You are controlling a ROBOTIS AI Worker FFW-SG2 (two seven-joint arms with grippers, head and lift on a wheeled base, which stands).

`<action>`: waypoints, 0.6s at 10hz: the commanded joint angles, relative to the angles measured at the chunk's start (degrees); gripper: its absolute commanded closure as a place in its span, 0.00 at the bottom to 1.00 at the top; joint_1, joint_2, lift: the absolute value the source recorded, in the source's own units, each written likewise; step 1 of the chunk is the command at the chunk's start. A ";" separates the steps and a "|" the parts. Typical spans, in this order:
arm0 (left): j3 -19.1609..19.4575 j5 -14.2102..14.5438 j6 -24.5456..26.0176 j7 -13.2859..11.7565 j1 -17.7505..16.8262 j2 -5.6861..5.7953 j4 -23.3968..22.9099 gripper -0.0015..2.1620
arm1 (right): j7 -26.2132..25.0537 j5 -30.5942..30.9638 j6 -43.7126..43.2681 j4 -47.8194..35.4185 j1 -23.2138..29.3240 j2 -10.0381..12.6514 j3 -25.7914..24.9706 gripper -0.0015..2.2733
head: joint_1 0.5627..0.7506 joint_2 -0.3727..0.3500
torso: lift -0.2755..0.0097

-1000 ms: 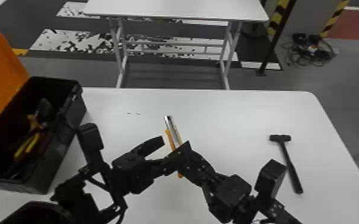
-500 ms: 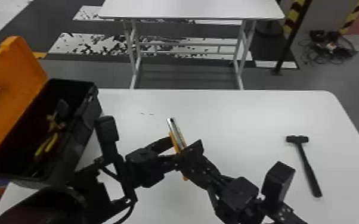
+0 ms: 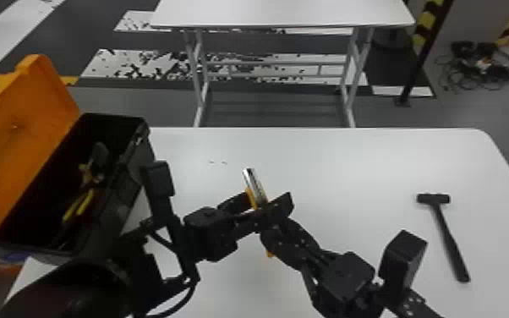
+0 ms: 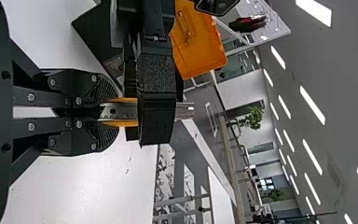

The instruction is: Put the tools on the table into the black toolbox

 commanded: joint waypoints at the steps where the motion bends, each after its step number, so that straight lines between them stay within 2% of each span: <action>1: 0.30 -0.43 0.42 -0.80 -0.84 0.00 0.31 0.43 | 0.00 0.00 0.22 0.09 -0.09 0.05 -0.11 0.97 | 0.70 0.59 | 0.70; 3: 0.57 -1.92 3.59 -2.73 -1.90 0.00 0.67 0.86 | 0.00 0.00 0.39 0.09 -0.18 0.05 -0.28 0.97 | 0.70 0.59 | 0.70; 4: 0.48 -2.89 3.94 -3.70 -2.07 0.00 0.67 0.98 | -0.18 -0.09 0.39 0.09 -0.18 0.05 -0.28 0.97 | 0.70 0.59 | 0.70; 5: 0.57 -3.15 4.47 -4.49 -2.33 0.00 0.75 0.98 | -1.05 -0.53 0.22 0.09 -0.09 0.05 -0.28 0.82 | 0.70 0.58 | 0.70; 6: 0.92 -2.89 4.47 -4.58 -2.33 0.00 0.75 0.98 | -1.76 -1.32 -0.84 0.18 0.26 0.05 -0.37 0.28 | 0.70 0.58 | 0.70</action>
